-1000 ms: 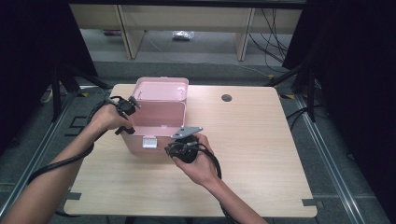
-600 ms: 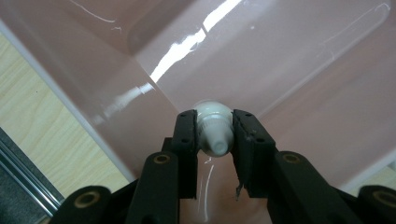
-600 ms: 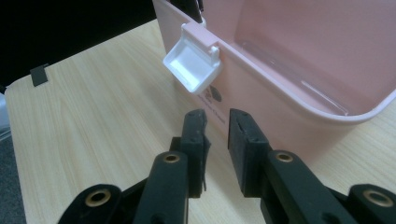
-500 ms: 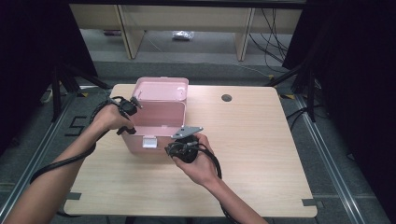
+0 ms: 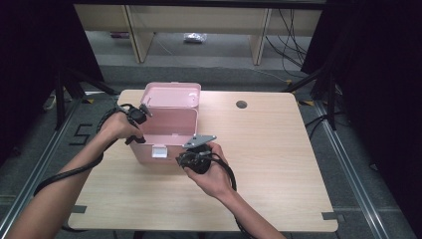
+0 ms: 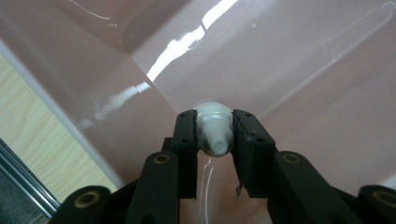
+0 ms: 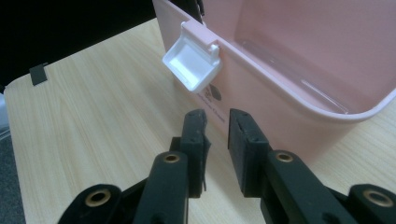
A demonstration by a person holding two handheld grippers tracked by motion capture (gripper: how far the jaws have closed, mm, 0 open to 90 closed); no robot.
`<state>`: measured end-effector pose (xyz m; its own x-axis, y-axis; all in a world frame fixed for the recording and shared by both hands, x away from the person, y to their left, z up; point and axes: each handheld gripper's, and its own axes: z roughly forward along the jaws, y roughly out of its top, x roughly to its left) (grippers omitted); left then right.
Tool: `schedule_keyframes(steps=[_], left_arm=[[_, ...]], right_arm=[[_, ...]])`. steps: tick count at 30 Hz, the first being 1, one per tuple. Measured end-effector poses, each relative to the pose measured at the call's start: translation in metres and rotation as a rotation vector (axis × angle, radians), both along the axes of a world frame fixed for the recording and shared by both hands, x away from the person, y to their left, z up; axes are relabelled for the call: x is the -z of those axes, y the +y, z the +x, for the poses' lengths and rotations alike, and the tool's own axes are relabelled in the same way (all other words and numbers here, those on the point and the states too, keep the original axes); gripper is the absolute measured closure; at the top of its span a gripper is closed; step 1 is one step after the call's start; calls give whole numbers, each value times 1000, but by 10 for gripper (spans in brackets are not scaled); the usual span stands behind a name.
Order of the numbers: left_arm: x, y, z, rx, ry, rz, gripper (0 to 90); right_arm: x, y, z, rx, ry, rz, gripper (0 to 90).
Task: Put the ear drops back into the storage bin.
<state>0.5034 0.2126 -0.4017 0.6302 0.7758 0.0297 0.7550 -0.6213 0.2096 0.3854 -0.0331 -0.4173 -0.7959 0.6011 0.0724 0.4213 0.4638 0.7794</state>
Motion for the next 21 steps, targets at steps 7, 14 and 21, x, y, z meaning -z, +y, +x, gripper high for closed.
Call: schedule_keyframes(steps=[7,14,21], left_arm=[[2,0,0,-4,-4,-5,712],[3,-1,1,-3,-5,-2,711],[2,-3,2,2,5,9,711]], right_arm=[[0,0,0,4,7,0,770],[0,1,0,-1,2,-2,770],[-1,1,-1,-1,-4,3,770]])
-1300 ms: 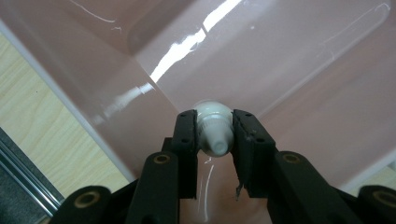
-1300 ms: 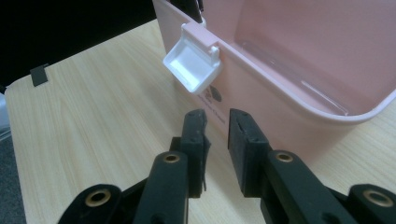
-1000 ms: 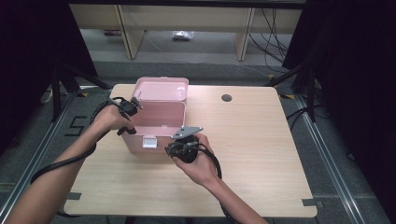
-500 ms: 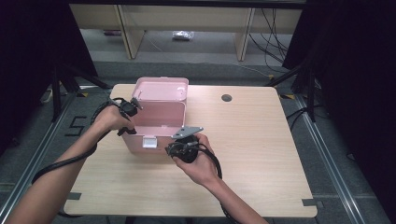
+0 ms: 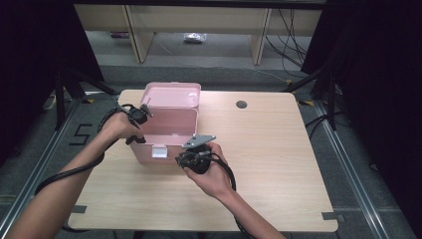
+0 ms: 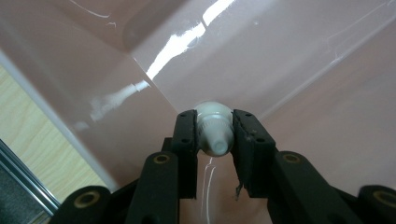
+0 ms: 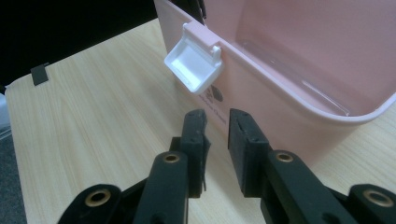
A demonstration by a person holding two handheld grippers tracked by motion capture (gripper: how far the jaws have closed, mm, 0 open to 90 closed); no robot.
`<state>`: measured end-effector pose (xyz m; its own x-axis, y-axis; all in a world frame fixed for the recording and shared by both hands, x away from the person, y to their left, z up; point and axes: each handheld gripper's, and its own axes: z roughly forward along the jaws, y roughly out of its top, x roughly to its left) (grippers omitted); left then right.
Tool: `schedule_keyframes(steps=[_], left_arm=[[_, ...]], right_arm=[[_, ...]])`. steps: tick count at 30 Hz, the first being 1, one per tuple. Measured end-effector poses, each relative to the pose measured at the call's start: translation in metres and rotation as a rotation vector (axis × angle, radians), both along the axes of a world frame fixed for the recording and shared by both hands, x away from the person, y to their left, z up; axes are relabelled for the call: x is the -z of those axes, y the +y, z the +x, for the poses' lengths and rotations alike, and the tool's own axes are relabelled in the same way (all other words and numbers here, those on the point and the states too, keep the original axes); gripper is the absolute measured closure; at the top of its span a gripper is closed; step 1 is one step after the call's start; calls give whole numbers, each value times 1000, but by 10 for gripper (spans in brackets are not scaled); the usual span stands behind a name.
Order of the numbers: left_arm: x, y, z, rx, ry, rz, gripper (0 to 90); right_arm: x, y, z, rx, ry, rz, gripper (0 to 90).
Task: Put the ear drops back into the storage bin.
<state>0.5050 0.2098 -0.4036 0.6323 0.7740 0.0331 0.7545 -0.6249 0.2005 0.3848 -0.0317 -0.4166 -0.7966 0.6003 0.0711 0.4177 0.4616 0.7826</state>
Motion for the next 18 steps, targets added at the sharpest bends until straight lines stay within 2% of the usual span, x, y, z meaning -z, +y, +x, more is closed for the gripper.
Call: schedule_keyframes(steps=[5,7,12,13,16,18], left_arm=[[-1,-3,0,10,6,11,711],[1,-4,-1,8,-8,-3,712],[2,-5,1,13,4,8,711],[2,-5,1,15,9,13,711],[3,-5,1,14,12,17,711],[5,-4,1,9,-1,6,711]], right_arm=[[-1,0,0,1,-1,0,770],[0,-1,0,-2,5,-3,770],[-1,-1,-1,5,19,2,770],[0,-1,0,-6,-1,-5,770],[-1,0,-1,8,10,3,770],[-1,-1,-1,11,12,2,769]])
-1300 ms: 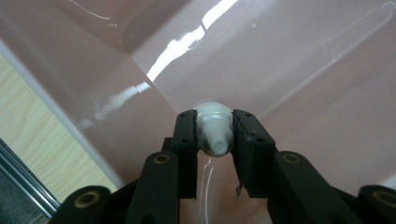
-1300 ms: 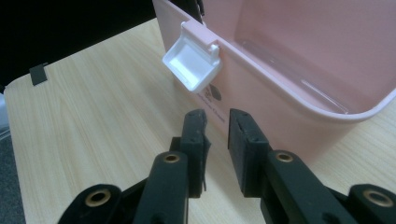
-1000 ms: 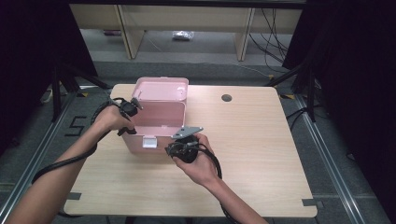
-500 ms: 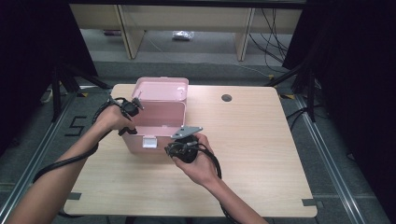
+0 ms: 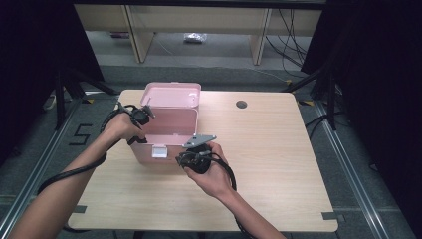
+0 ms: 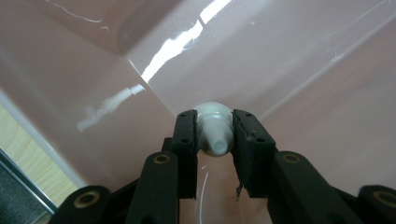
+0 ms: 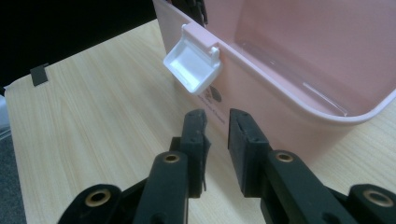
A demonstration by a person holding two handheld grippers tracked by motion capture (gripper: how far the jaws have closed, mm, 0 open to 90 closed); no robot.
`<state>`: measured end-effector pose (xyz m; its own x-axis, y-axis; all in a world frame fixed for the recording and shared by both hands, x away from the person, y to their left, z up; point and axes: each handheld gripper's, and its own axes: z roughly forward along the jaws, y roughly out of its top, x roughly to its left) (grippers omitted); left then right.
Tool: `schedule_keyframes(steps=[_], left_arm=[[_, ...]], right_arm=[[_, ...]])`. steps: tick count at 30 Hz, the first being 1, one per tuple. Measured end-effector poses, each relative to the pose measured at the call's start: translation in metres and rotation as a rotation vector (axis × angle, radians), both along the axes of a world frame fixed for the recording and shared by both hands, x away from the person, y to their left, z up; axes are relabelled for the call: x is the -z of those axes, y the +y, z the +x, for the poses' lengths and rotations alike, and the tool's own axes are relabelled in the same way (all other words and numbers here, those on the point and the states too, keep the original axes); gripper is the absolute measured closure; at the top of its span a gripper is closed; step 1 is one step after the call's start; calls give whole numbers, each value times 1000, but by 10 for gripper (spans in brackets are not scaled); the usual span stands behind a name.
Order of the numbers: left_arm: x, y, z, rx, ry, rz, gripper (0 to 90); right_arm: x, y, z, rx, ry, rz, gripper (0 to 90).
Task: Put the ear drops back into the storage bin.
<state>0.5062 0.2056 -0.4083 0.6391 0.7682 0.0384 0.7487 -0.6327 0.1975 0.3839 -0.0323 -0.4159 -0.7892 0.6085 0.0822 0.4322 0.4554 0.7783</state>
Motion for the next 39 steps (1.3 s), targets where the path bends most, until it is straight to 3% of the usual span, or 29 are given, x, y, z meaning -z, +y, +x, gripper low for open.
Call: schedule_keyframes(steps=[8,9,11,23,25,39], left_arm=[[1,-1,0,7,6,8,709],[1,-1,2,26,6,15,709],[1,-2,0,5,9,8,709],[1,-2,1,5,16,16,706],[0,-2,2,7,32,26,705],[-1,-3,3,-8,4,32,678]], right_arm=[[0,0,0,-8,-10,1,769],[-1,0,0,-8,-5,-2,769],[-1,0,0,-8,-7,-1,768],[-1,0,0,-8,-8,1,765],[-1,0,0,-8,-9,0,764],[-2,-1,-1,0,-1,10,760]])
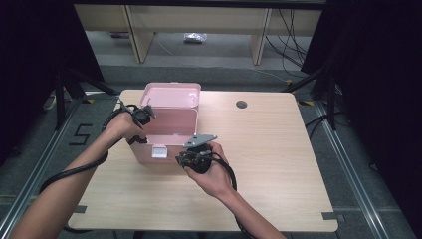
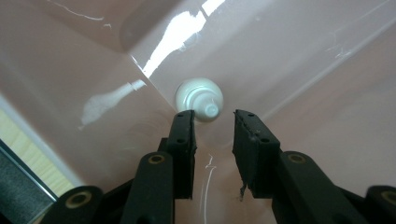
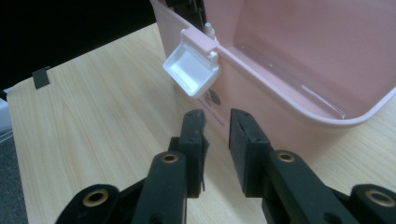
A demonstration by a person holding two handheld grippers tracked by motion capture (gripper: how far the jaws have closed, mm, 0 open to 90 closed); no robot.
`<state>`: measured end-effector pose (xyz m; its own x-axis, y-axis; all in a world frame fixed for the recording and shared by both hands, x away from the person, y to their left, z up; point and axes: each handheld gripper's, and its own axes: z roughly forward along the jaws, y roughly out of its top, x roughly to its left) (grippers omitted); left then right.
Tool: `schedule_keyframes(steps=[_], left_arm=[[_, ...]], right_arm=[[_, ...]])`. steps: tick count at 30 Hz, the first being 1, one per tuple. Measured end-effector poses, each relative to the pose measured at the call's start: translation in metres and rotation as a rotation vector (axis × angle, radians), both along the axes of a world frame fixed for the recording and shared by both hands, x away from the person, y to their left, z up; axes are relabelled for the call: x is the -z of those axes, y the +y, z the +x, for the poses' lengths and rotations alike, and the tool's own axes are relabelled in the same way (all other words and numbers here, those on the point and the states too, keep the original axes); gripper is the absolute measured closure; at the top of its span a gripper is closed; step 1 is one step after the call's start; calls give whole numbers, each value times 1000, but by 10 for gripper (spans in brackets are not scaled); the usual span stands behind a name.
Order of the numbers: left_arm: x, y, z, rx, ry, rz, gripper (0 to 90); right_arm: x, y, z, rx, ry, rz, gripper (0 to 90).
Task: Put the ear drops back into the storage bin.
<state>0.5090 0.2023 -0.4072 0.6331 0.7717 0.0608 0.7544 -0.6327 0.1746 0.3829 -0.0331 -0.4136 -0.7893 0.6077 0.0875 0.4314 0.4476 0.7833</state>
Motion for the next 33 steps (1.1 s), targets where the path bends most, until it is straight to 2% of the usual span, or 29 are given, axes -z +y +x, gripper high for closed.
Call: schedule_keyframes(steps=[1,4,6,11,13,15,16,18,20,21,24,30,31,33], left_arm=[[0,0,0,-2,-4,-4,675],[-6,1,0,1,6,8,669],[-7,1,-1,-1,-18,-7,662],[-13,2,-4,-5,-33,-10,648],[-17,2,-5,6,-26,-2,644],[-18,1,-7,1,-48,-23,641],[-21,1,-7,1,-40,-16,639],[-24,2,-7,28,-56,-16,635],[-27,2,-8,26,-60,-21,629],[-28,2,-9,19,-70,-37,623],[-32,5,-10,33,-76,-28,619],[-37,9,-13,5,-117,-74,614],[-39,11,-13,22,-127,-67,611],[-42,13,-14,10,-148,-95,604]], right_arm=[[0,0,1,-10,-12,-3,760],[0,-1,1,-7,-11,-3,758],[0,-1,1,-7,-13,-3,758],[-2,0,2,-7,-22,-3,756],[-3,0,1,-8,-18,-3,755],[-4,0,1,-4,-15,-3,754],[-3,0,3,-12,-30,-4,754],[-4,0,2,-9,-29,-3,754],[-4,0,2,-8,-28,-2,753],[-4,0,3,-7,-27,-1,752],[-4,0,3,-4,-20,1,750],[-3,0,5,-5,-13,4,747],[-2,0,6,-6,-16,4,746],[-2,0,6,-2,-11,7,745]])
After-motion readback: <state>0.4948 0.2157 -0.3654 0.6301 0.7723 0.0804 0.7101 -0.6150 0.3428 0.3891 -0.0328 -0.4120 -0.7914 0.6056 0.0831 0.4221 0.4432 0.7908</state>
